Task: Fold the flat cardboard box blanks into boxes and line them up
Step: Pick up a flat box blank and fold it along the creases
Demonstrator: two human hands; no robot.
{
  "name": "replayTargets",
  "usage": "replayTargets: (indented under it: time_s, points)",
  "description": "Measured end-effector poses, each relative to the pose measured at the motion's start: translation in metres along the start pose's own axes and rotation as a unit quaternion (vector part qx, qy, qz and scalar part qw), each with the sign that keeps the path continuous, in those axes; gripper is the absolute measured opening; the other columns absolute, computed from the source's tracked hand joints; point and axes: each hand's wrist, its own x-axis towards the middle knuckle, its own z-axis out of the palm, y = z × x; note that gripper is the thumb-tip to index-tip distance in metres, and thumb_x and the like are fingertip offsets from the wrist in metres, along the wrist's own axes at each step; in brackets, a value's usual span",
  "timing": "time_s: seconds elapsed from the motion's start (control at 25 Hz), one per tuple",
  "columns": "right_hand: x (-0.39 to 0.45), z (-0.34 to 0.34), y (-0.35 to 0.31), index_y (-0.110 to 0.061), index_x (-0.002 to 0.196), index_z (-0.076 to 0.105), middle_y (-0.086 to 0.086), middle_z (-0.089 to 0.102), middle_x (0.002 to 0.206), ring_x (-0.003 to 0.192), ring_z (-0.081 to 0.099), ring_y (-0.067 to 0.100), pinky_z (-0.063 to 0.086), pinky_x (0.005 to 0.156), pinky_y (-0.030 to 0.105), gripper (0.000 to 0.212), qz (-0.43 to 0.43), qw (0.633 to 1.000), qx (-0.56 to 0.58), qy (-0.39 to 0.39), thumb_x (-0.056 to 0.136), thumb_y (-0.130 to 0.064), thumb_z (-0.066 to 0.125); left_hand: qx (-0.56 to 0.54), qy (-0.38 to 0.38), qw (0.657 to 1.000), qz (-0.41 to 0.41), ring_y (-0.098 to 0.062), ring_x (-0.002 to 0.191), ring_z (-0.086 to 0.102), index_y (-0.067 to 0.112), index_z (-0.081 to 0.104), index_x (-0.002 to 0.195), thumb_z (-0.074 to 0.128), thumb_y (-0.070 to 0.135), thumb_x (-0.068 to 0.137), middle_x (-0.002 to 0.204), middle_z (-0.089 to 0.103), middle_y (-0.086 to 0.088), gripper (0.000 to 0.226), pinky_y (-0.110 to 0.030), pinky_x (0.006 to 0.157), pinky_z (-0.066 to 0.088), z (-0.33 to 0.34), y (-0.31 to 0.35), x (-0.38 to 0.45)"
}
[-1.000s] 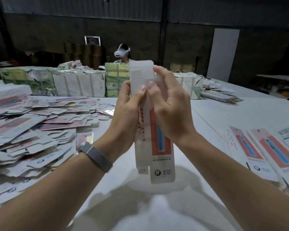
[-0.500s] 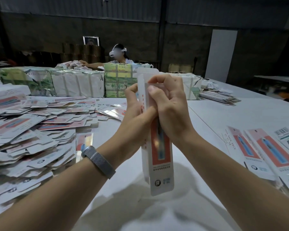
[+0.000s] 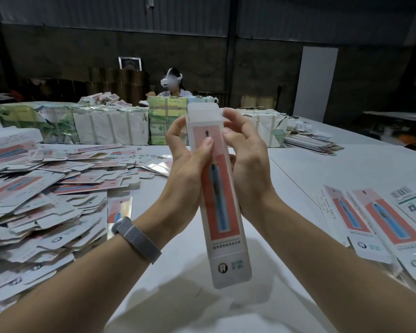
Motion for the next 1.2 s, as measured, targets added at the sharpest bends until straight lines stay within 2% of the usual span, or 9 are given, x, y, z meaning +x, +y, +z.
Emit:
replayTargets:
  time_s: [0.2, 0.32, 0.4, 0.48, 0.56, 0.72, 0.84, 1.08, 1.2]
  points:
    - [-0.004, 0.002, 0.0, -0.034, 0.124, 0.053, 0.003, 0.067, 0.12, 0.105, 0.069, 0.023, 0.06, 0.084, 0.034, 0.031, 0.009, 0.999, 0.044, -0.028, 0.104, -0.013, 0.041, 0.014, 0.019, 1.0, 0.009, -0.027, 0.094, 0.073, 0.043, 0.031, 0.131, 0.051, 0.04, 0.097, 0.112, 0.07, -0.008, 0.04, -0.039, 0.077, 0.06, -0.001, 0.002, 0.001]
    - [-0.009, 0.005, 0.004, -0.031, 0.125, 0.053, 0.004, 0.066, 0.121, 0.108, 0.067, 0.024, 0.059, 0.085, 0.035, 0.031, 0.002, 0.998, 0.055, -0.016, 0.103, -0.012, 0.043, 0.027, 0.012, 0.999, 0.018, -0.022, 0.093, 0.074, 0.041, 0.033, 0.132, 0.048, 0.038, 0.102, 0.11, 0.072, -0.002, 0.034, -0.032, 0.074, 0.06, -0.003, 0.001, -0.001]
    - [-0.011, 0.006, 0.005, -0.028, 0.128, 0.052, 0.006, 0.065, 0.123, 0.11, 0.067, 0.024, 0.059, 0.088, 0.036, 0.031, -0.001, 0.998, 0.067, -0.019, 0.104, -0.012, 0.04, 0.048, 0.01, 0.998, 0.029, -0.024, 0.1, 0.072, 0.047, 0.034, 0.13, 0.048, 0.039, 0.098, 0.12, 0.067, -0.006, 0.036, -0.035, 0.078, 0.059, -0.004, 0.001, -0.003]
    - [-0.012, 0.006, 0.004, -0.029, 0.125, 0.054, -0.002, 0.069, 0.115, 0.106, 0.068, 0.019, 0.059, 0.084, 0.032, 0.031, -0.003, 0.997, 0.073, -0.021, 0.105, -0.013, 0.036, 0.058, 0.008, 0.997, 0.04, -0.026, 0.102, 0.072, 0.054, 0.033, 0.126, 0.047, 0.039, 0.096, 0.124, 0.064, -0.008, 0.036, -0.036, 0.08, 0.059, -0.005, 0.001, -0.003]
    - [-0.012, 0.005, 0.002, -0.03, 0.118, 0.056, -0.009, 0.072, 0.104, 0.1, 0.07, 0.015, 0.059, 0.076, 0.026, 0.03, -0.006, 0.997, 0.069, -0.017, 0.105, -0.013, 0.035, 0.064, 0.002, 0.997, 0.049, -0.024, 0.099, 0.072, 0.051, 0.034, 0.127, 0.046, 0.038, 0.097, 0.118, 0.065, -0.005, 0.035, -0.034, 0.078, 0.058, -0.006, 0.001, -0.002]
    - [-0.012, 0.005, 0.003, -0.015, 0.116, 0.054, 0.009, 0.07, 0.102, 0.091, 0.069, 0.016, 0.06, 0.078, 0.03, 0.023, -0.012, 0.997, 0.077, -0.026, 0.102, -0.008, 0.037, 0.072, -0.023, 0.996, 0.048, -0.02, 0.091, 0.071, 0.041, 0.037, 0.124, 0.043, 0.035, 0.099, 0.103, 0.068, 0.002, 0.026, -0.033, 0.074, 0.057, -0.006, 0.0, -0.002]
    - [-0.011, 0.004, 0.003, -0.014, 0.109, 0.053, -0.004, 0.07, 0.088, 0.083, 0.067, 0.011, 0.058, 0.073, 0.028, 0.019, -0.014, 0.996, 0.08, -0.024, 0.101, -0.006, 0.037, 0.08, -0.037, 0.995, 0.052, -0.016, 0.088, 0.071, 0.034, 0.036, 0.123, 0.041, 0.031, 0.1, 0.097, 0.069, 0.007, 0.024, -0.029, 0.072, 0.057, -0.005, 0.001, -0.003]
    - [-0.009, 0.001, 0.004, -0.014, 0.107, 0.052, -0.007, 0.071, 0.086, 0.083, 0.069, 0.013, 0.058, 0.069, 0.026, 0.016, -0.021, 0.997, 0.075, -0.027, 0.1, -0.006, 0.041, 0.067, -0.035, 0.996, 0.038, -0.015, 0.088, 0.071, 0.035, 0.037, 0.122, 0.041, 0.034, 0.099, 0.095, 0.07, 0.007, 0.024, -0.028, 0.073, 0.057, -0.002, 0.002, -0.004]
    - [-0.005, -0.002, 0.001, -0.013, 0.101, 0.053, 0.005, 0.068, 0.087, 0.082, 0.065, 0.023, 0.057, 0.069, 0.033, 0.017, -0.01, 0.995, 0.101, -0.022, 0.086, -0.01, 0.047, 0.056, -0.038, 0.998, 0.016, -0.013, 0.087, 0.071, 0.037, 0.039, 0.12, 0.043, 0.036, 0.098, 0.094, 0.07, 0.007, 0.023, -0.026, 0.072, 0.057, 0.0, 0.002, -0.005]
